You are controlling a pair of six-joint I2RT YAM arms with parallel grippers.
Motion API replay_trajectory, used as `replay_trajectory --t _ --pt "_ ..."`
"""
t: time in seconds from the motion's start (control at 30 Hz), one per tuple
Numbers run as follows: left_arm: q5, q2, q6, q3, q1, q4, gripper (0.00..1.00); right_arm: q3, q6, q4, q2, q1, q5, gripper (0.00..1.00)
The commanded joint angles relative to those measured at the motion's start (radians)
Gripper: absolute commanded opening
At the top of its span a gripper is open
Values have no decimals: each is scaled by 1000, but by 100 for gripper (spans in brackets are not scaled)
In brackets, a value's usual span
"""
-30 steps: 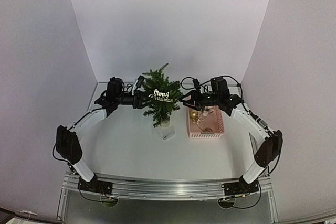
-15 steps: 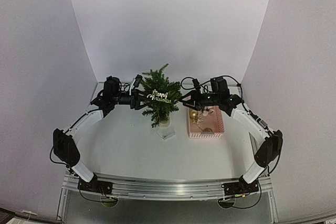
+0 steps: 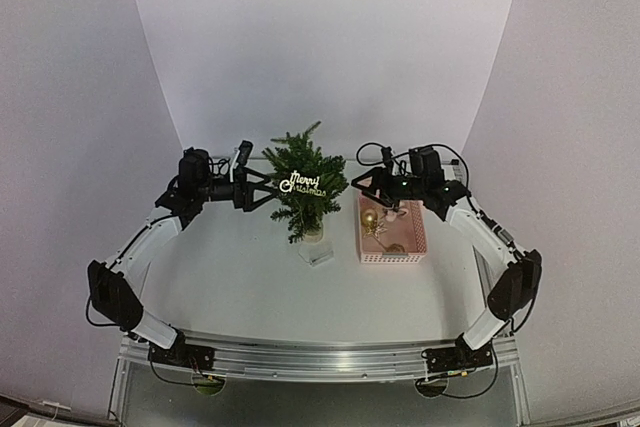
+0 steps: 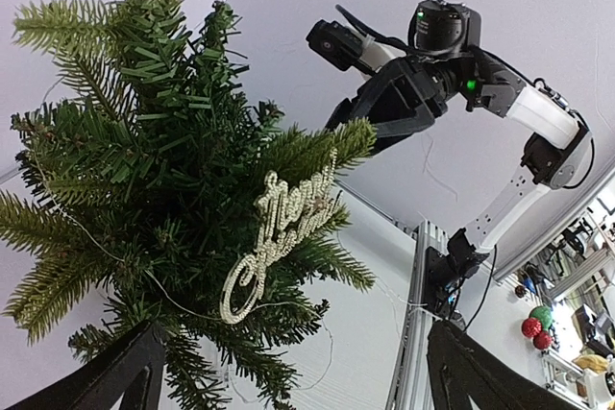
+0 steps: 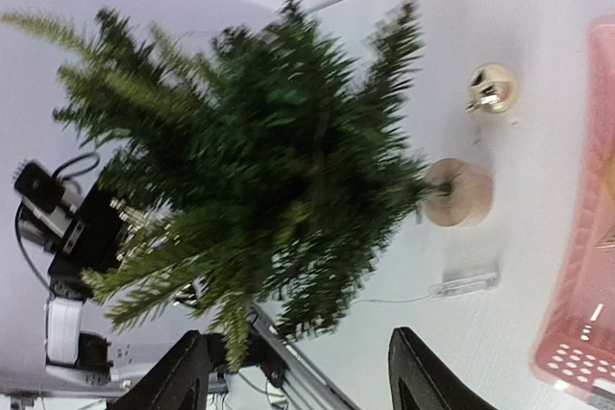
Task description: Decorate the small christmas tree
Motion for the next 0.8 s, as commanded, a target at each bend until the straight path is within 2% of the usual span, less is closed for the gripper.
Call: replay_trajectory --t 0.0,0.1,0.2,0.27,0.37,0.43,0.63,0.77 --pt "-16 -91 -3 -38 22 61 97 -6 -37 -154 -60 -62 238 63" --pt "-41 -129 -43 -76 54 107 98 29 -106 -307 -30 -74 402 64" --pt "-89 -162 -79 -110 85 143 98 50 -138 -376 27 -96 474 61" --pt "-135 -180 -91 -131 96 147 98 64 -141 -389 69 -120 486 53" --pt "-205 -205 -95 -171 108 173 98 99 -138 -399 153 -157 510 35" --pt "-242 -214 -96 -195 112 182 98 143 -148 -404 227 -176 529 30" --pt "-306 -222 -87 -224 131 174 98 356 -251 -478 477 -222 557 28" --pt "-322 -216 -80 -233 150 166 99 489 -341 -541 612 -238 586 31"
